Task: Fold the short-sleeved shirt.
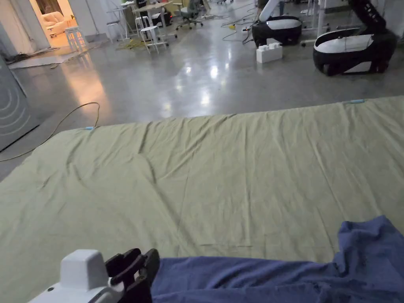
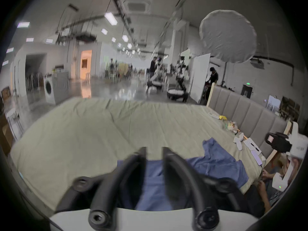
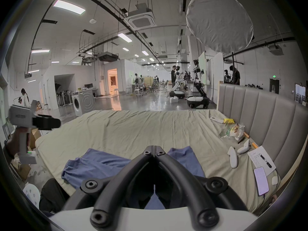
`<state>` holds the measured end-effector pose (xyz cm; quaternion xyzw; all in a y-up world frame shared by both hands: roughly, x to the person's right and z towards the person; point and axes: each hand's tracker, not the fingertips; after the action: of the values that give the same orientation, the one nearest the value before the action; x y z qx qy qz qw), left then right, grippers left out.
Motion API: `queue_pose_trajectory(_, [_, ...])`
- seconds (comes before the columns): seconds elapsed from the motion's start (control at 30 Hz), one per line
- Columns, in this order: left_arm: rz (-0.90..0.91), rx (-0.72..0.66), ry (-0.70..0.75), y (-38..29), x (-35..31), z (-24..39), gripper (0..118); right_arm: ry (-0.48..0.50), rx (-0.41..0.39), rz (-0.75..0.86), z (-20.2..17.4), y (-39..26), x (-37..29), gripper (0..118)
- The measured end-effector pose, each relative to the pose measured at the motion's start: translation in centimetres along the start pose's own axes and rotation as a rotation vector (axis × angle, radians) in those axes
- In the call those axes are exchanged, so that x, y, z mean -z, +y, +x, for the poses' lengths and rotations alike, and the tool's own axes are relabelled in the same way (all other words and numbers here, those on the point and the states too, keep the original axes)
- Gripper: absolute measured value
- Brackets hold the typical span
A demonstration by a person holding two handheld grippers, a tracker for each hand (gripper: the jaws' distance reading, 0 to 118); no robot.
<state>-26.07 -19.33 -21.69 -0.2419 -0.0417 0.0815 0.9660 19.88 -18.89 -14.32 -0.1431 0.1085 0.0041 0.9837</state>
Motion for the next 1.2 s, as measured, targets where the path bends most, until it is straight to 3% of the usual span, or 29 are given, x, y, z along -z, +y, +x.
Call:
queue_pose_trajectory(0.07, [-0.124, -0.031, 0.015, -0.8, 4.5, -2.2, 68, 0.001, 0.006, -0.039, 0.2, -0.7, 0.3, 0])
queue_pose_trajectory(0.27, [-0.350, -0.079, 0.062, -3.4, 17.7, -6.1, 68, -0.024, 0.032, -0.105, 1.2, -2.1, 0.0, 0])
queue_pose_trajectory(0.4, [-0.467, -0.097, 0.101, -5.1, 23.0, -7.3, 67, -0.060, 0.028, -0.137, 1.8, -2.5, -0.4, 0])
queue_pose_trajectory(0.57, [-0.501, 0.028, 0.189, -6.0, 24.8, -6.8, 35, -0.098, 0.050, -0.176, 2.8, -3.2, -0.4, 0])
queue_pose_trajectory(0.63, [-0.494, 0.138, 0.180, -6.0, 24.4, -5.6, 30, -0.105, 0.069, -0.187, 3.2, -3.6, 0.1, 0])
queue_pose_trajectory(0.67, [-0.498, 0.177, 0.178, -6.1, 24.5, -5.0, 15, -0.106, 0.085, -0.197, 3.4, -3.7, 0.5, 0])
queue_pose_trajectory(0.83, [-0.570, 0.205, 0.225, -6.8, 26.3, -3.7, 11, -0.135, 0.114, -0.245, 7.3, -3.5, 6.6, 3])
queue_pose_trajectory(0.87, [-0.595, 0.177, 0.208, -6.7, 26.5, -3.8, 11, -0.146, 0.153, -0.296, 8.7, -3.3, 8.5, 17])
queue_pose_trajectory(0.93, [-0.625, 0.172, 0.186, -6.3, 26.6, -4.2, 11, -0.141, 0.227, -0.377, 12.2, -3.1, 13.2, 66])
queue_pose_trajectory(0.97, [-0.634, 0.176, 0.176, -6.0, 26.8, -4.4, 11, -0.129, 0.280, -0.437, 13.8, -3.3, 15.5, 80])
queue_pose_trajectory(1.07, [-0.656, 0.169, 0.162, -5.8, 27.0, -4.6, 11, -0.153, 0.253, -0.606, 17.3, -4.1, 22.0, 79])
queue_pose_trajectory(1.2, [-0.657, 0.152, 0.173, -6.0, 26.4, -3.8, 11, -0.208, 0.189, -0.795, 19.0, -7.5, 28.5, 79])
